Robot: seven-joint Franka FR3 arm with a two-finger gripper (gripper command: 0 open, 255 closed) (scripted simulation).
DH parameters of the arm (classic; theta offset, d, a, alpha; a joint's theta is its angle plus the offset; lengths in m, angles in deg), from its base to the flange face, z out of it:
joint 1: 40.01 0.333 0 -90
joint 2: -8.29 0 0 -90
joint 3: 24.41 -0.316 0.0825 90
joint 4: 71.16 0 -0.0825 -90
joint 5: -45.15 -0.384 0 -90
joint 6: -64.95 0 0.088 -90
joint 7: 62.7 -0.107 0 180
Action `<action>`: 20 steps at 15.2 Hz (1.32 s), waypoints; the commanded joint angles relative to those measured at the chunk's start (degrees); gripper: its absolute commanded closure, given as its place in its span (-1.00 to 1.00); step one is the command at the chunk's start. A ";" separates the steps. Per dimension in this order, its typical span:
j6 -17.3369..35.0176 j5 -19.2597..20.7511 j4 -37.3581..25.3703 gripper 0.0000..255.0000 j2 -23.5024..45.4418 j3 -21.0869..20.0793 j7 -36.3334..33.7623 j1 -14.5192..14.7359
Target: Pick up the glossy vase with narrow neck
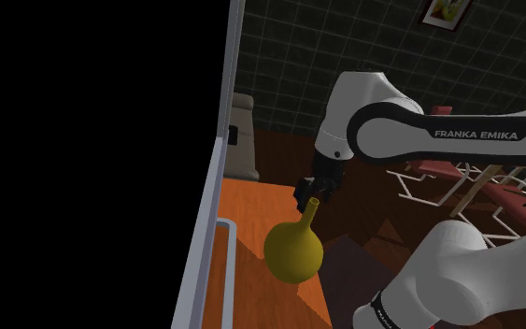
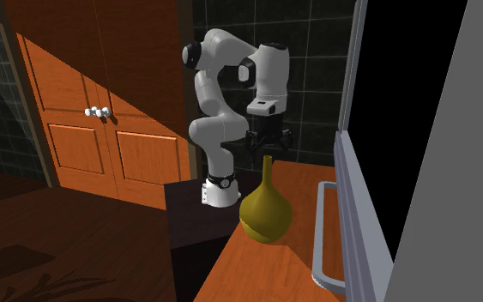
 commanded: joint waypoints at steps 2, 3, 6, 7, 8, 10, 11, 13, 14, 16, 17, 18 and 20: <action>0.21 -0.05 0.30 1.00 -0.11 -0.03 -0.02 0.04; 0.19 -0.04 0.29 1.00 -0.13 -0.02 0.00 0.03; 0.17 -0.03 0.30 1.00 -0.16 -0.01 0.01 0.02; 0.17 -0.03 0.30 1.00 -0.15 -0.01 0.01 0.02; 0.18 -0.02 0.30 1.00 -0.15 0.00 0.01 0.02; 0.36 0.00 0.33 1.00 0.00 0.01 0.06 -0.01; -0.49 0.07 -0.34 1.00 -0.18 0.09 0.04 -0.04; -2.16 0.21 -1.72 1.00 -0.46 0.23 0.00 -0.09; -2.98 0.27 -2.42 1.00 -0.58 0.30 -0.02 -0.12; -4.60 0.41 -3.85 1.00 -0.77 0.43 -0.07 -0.17; -5.40 0.47 -4.58 1.00 -0.84 0.50 -0.09 -0.20; -6.19 0.53 -5.32 1.00 -0.90 0.56 -0.11 -0.22; -7.75 0.66 -6.82 1.00 -0.96 0.69 -0.15 -0.28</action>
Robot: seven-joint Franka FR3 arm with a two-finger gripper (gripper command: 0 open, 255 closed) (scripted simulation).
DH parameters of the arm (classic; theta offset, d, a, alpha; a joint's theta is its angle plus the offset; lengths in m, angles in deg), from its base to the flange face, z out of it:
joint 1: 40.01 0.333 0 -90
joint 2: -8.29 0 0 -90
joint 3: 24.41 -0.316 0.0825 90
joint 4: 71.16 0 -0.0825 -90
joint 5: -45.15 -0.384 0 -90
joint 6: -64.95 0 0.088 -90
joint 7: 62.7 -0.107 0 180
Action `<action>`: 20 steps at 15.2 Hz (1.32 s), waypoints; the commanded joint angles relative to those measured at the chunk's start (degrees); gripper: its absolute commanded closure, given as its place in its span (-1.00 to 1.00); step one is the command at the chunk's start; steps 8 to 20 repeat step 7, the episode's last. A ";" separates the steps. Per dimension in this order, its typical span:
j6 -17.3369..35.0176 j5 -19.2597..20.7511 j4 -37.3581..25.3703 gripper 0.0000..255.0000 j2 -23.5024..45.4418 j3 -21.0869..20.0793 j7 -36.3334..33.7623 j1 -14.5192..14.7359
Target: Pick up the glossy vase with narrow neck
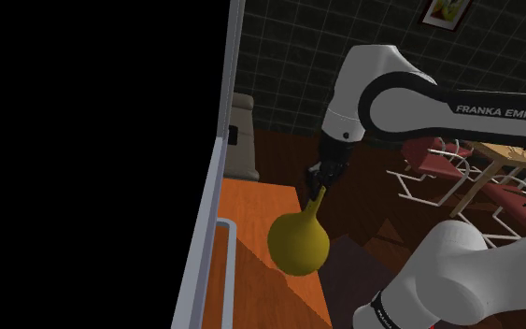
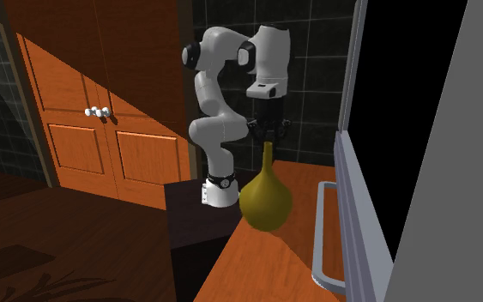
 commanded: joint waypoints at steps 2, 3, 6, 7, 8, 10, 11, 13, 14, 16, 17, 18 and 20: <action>-2.33 0.12 -2.38 1.00 0.00 0.11 -0.15 -0.04; -3.09 0.18 -3.16 1.00 0.02 0.16 -0.17 -0.06; -4.71 0.30 -4.86 1.00 0.10 0.29 -0.22 -0.12; -4.70 0.30 -4.87 1.00 0.11 0.28 -0.22 -0.12; -4.70 0.30 -4.87 1.00 0.11 0.28 -0.22 -0.12; -4.70 0.30 -4.87 1.00 0.11 0.28 -0.22 -0.12; -4.70 0.30 -4.87 1.00 0.11 0.28 -0.22 -0.12; -4.70 0.30 -4.87 1.00 0.11 0.28 -0.22 -0.12; -4.70 0.30 -4.87 1.00 0.11 0.28 -0.22 -0.12; -4.70 0.30 -4.87 1.00 0.11 0.28 -0.22 -0.12; -4.70 0.30 -4.87 1.00 0.11 0.28 -0.22 -0.12; -4.70 0.30 -4.87 1.00 0.11 0.28 -0.22 -0.12; -4.70 0.30 -4.87 1.00 0.11 0.28 -0.22 -0.12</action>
